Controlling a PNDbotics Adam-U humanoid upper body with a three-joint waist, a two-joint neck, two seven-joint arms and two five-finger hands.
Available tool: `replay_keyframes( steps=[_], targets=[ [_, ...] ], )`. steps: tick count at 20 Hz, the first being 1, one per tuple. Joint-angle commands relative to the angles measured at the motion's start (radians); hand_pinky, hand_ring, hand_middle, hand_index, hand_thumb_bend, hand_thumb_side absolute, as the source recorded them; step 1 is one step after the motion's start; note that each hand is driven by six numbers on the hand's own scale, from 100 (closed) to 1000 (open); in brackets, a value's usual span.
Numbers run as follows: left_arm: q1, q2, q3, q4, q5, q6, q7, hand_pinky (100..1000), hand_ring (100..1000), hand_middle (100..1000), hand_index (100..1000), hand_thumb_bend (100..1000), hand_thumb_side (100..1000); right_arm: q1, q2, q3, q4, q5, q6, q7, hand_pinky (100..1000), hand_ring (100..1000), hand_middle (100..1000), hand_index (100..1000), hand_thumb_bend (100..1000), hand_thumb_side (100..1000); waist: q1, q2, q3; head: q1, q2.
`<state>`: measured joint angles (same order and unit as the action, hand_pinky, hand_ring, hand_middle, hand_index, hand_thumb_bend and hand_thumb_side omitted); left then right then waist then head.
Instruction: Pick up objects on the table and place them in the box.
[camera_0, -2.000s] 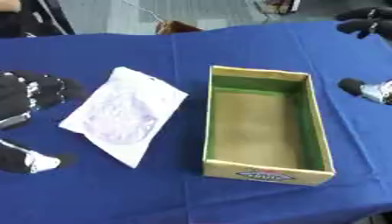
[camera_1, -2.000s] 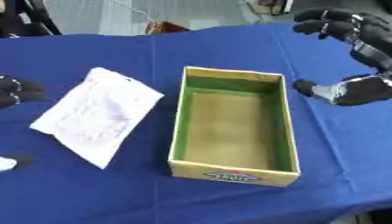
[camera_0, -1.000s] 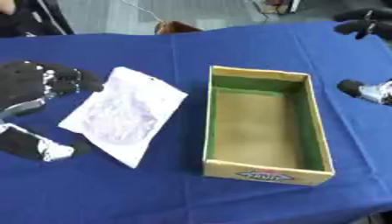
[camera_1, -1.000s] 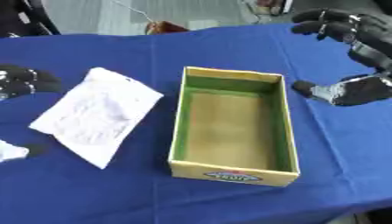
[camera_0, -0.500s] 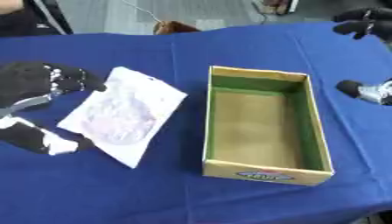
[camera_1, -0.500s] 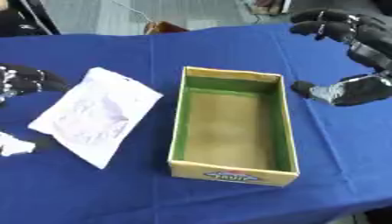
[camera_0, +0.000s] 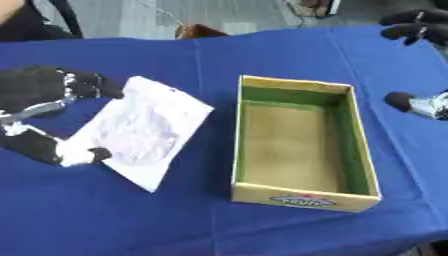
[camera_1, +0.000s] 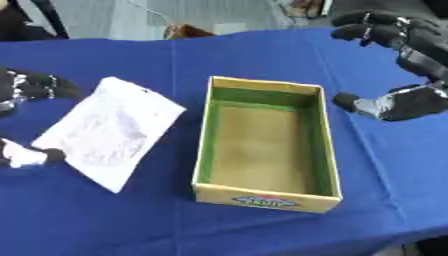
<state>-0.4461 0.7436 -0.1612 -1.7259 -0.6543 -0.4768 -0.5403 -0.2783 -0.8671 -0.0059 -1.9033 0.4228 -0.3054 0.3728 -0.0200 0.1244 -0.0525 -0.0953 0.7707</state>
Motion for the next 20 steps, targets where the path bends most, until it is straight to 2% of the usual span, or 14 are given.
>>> replay_keyframes(
  steps=[1,20],
  targets=[
    [-0.028,0.003,-0.002,0.014,0.006,-0.005,-0.008,570,730,860,934,477,699,-0.017,-0.015,-0.007,-0.006,-0.006,0.0,0.002,703,799,921,917,476,687,-0.001,-0.014,0.001,-0.005,-0.001],
    [-0.078,-0.039,-0.066,0.082,-0.026,-0.052,-0.036,604,743,862,934,491,729,-0.022,-0.01,-0.004,-0.003,-0.01,-0.001,0.006,702,798,921,918,479,688,-0.005,-0.011,-0.001,-0.004,-0.001]
  ],
)
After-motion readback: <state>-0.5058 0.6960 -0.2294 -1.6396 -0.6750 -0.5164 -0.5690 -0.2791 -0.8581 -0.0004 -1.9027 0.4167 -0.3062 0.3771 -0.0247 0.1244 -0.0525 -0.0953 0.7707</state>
